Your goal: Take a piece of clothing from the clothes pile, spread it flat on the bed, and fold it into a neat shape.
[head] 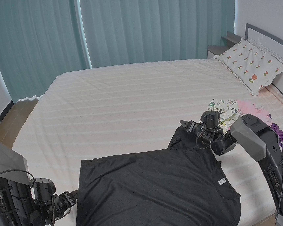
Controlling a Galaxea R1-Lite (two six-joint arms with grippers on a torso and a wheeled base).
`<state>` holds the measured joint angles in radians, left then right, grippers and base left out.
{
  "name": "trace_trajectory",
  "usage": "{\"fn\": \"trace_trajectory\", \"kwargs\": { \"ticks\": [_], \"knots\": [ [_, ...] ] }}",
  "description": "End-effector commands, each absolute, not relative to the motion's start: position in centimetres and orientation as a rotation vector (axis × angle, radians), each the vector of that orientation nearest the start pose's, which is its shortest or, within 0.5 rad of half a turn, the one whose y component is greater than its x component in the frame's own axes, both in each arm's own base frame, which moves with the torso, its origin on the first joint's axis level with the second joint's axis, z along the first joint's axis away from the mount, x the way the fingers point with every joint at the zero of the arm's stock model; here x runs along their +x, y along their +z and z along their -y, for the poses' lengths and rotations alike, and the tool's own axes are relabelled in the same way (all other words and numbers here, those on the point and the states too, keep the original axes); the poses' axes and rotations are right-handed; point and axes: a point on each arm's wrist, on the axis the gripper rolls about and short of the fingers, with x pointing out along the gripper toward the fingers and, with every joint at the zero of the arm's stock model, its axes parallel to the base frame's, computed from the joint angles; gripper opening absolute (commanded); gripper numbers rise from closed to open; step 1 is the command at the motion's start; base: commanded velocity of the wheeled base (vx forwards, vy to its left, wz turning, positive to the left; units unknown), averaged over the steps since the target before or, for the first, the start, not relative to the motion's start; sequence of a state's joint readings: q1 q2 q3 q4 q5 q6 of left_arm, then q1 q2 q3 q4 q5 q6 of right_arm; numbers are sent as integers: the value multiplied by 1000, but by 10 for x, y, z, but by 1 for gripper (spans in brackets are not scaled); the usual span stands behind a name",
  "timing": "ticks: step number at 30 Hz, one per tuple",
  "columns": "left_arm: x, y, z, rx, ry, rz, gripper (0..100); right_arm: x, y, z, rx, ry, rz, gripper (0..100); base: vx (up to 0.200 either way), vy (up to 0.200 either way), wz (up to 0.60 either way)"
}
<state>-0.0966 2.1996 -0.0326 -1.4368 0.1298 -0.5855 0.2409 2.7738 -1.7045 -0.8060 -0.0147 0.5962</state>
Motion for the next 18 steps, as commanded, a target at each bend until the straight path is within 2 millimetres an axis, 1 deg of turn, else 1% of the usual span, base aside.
{"fn": "trace_trajectory", "kwargs": {
  "ticks": [1, 3, 14, 15, 18],
  "knots": [
    [216, -13, 18, -478, 244, -695, 100, 511, -49, -100, 510, 90, -361, 100, 0, 0, 0],
    [216, -13, 18, -478, 244, -693, 100, 509, -54, -93, 477, 80, -377, 100, 0, 0, 0],
    [216, -13, 18, -477, 243, -695, 100, 502, -67, -97, 472, 103, -433, 100, 0, 0, 0],
    [216, -13, 18, -478, 244, -695, 100, 502, -67, -96, 472, 102, -437, 0, 0, 0, 0],
    [217, -13, 18, -479, 243, -692, 100, 502, -66, -95, 474, 97, -441, 0, 0, 0, 0]
  ]
}}
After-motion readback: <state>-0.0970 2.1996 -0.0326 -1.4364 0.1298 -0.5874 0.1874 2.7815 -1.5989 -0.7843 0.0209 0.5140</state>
